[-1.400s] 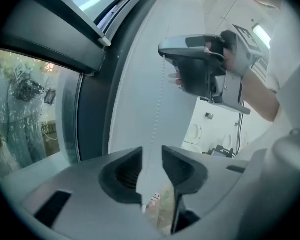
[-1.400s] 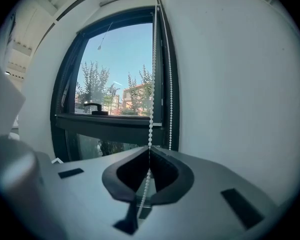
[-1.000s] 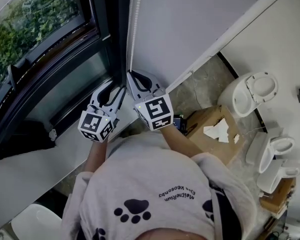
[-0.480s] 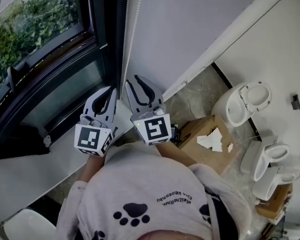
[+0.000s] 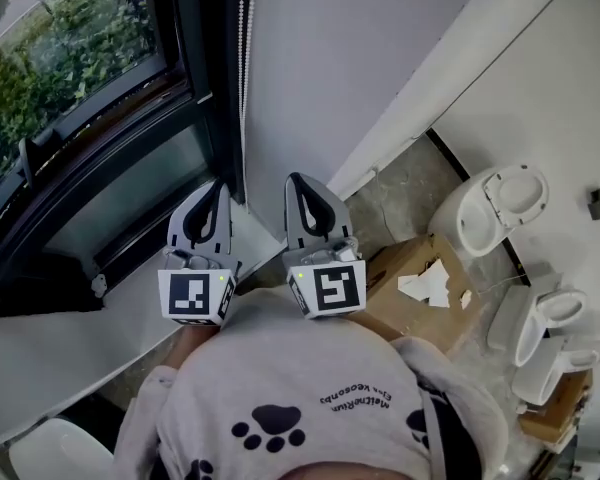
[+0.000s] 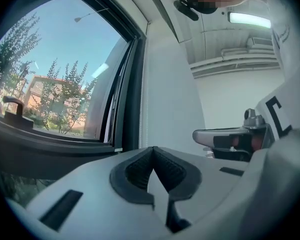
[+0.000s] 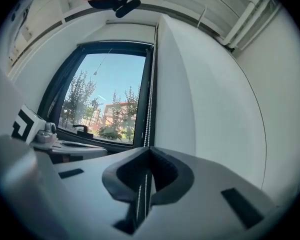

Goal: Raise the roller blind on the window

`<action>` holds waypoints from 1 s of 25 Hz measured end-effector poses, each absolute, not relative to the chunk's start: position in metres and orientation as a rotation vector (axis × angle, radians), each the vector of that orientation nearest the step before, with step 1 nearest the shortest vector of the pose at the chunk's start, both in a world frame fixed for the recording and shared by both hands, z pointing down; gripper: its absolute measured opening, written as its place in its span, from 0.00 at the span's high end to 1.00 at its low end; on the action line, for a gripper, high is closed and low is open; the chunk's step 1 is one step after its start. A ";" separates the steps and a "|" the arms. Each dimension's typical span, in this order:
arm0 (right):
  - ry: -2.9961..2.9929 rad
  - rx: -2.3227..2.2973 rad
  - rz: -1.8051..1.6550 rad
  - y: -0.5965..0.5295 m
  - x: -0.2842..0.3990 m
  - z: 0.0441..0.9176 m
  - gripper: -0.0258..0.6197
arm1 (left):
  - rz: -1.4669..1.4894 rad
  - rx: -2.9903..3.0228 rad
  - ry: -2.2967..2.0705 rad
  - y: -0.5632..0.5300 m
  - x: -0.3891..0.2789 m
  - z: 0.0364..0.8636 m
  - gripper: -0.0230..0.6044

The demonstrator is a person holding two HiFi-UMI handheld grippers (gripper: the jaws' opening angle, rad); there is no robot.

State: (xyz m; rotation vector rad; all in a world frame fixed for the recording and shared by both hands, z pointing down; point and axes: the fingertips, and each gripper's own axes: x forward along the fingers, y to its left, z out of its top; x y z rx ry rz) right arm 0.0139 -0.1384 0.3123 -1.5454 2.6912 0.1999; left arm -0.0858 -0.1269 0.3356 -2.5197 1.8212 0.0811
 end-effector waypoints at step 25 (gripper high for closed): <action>2.786 -1.409 0.275 -0.134 0.025 0.330 0.95 | 0.073 -2.455 1.909 -0.114 -0.060 0.347 0.95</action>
